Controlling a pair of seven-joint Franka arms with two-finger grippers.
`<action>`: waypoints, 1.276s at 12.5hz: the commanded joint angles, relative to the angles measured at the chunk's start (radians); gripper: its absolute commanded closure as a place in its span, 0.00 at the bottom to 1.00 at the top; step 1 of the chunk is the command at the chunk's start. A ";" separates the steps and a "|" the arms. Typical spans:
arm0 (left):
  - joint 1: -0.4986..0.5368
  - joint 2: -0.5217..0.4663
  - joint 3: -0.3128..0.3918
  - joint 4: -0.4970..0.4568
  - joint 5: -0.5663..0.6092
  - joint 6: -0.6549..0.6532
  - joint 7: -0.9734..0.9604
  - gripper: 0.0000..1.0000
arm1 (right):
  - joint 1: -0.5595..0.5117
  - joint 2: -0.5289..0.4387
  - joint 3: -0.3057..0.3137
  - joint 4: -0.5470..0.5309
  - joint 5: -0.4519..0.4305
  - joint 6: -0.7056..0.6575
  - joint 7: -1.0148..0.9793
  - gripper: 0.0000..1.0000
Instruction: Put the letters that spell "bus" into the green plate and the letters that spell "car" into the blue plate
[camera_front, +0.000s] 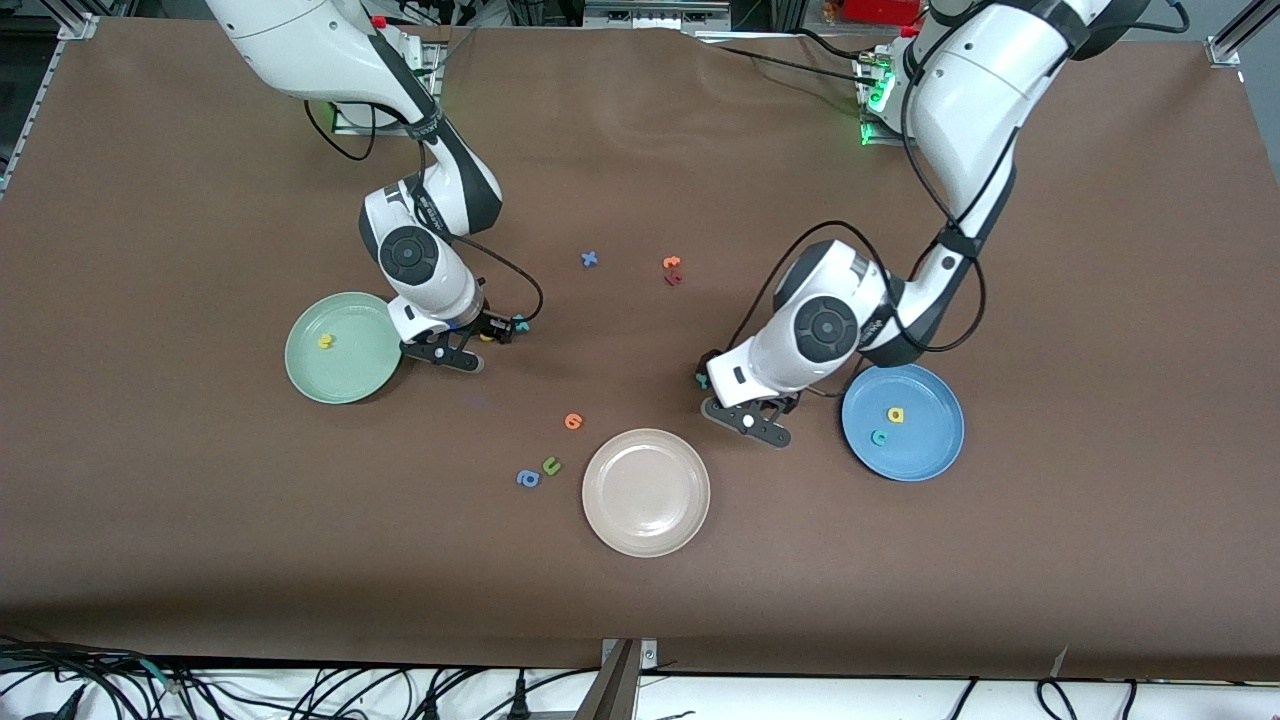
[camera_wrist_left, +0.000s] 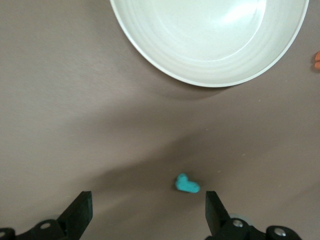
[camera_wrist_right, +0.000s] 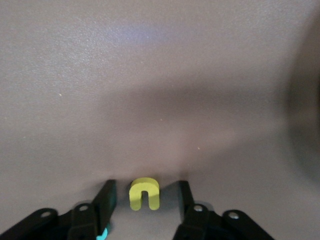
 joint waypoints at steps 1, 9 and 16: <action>-0.061 0.035 0.025 0.023 -0.005 0.013 -0.125 0.03 | 0.003 0.005 0.001 -0.016 -0.013 0.015 0.018 0.55; -0.125 0.094 0.026 0.029 0.192 0.031 -0.281 0.30 | 0.001 -0.004 -0.001 -0.016 -0.013 0.004 0.009 0.91; -0.114 0.094 0.026 0.029 0.193 0.030 -0.281 0.82 | -0.002 -0.208 -0.175 0.042 -0.013 -0.401 -0.308 0.92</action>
